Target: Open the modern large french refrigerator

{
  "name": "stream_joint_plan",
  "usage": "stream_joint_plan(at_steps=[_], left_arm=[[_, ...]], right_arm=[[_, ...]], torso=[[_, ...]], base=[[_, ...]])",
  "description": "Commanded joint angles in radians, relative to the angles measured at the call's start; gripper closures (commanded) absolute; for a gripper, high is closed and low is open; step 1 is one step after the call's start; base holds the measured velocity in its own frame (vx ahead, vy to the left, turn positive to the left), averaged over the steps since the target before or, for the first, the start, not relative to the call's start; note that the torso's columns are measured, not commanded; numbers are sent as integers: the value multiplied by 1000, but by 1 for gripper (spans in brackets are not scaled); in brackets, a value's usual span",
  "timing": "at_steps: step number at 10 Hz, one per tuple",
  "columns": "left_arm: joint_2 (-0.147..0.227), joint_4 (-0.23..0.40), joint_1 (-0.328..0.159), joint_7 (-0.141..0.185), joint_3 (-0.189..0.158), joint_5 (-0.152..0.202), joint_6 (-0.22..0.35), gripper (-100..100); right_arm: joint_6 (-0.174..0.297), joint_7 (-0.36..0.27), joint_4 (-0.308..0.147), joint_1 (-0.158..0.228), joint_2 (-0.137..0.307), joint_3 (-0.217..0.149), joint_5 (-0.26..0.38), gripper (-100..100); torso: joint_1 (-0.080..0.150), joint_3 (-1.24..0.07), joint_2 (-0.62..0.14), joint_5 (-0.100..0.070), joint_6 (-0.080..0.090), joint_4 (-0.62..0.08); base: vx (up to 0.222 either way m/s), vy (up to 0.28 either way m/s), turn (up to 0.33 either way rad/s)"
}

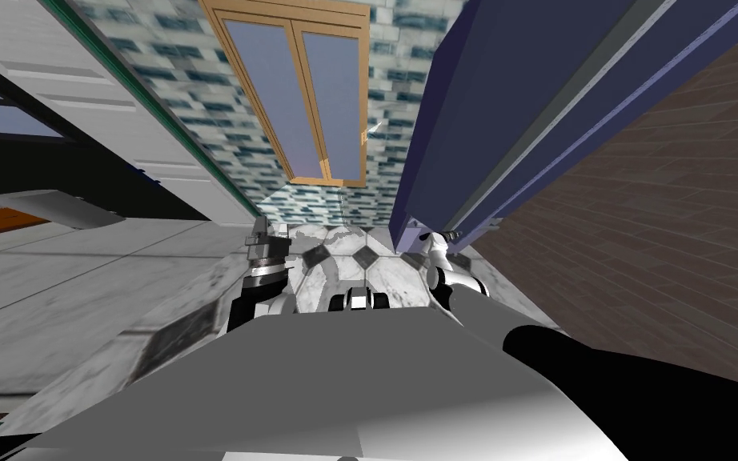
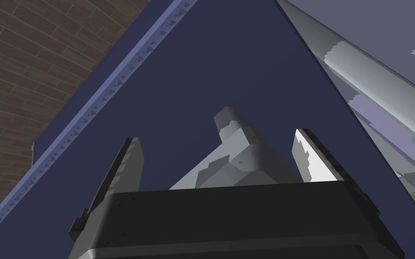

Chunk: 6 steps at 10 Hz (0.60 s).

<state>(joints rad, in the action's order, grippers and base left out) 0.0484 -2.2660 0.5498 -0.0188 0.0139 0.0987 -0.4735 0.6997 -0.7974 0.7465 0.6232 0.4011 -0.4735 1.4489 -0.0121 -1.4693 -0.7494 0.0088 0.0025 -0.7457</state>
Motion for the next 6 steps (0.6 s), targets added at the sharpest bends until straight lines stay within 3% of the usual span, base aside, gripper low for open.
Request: stream_joint_plan(at_steps=[1,6], left_arm=[[0,0,0,0,0,0,0,0],[0,0,0,0,0,0,0,0]], right_arm=[[-1,-9,3,-4,-4,-1,-3,0],[-5,-9,-8,-11,-15,0,-6,0]], torso=[[2,-1,1,-1,0,1],[9,-4,7,-6,-1,5]], base=[[7,-2,16],[4,1,10]])
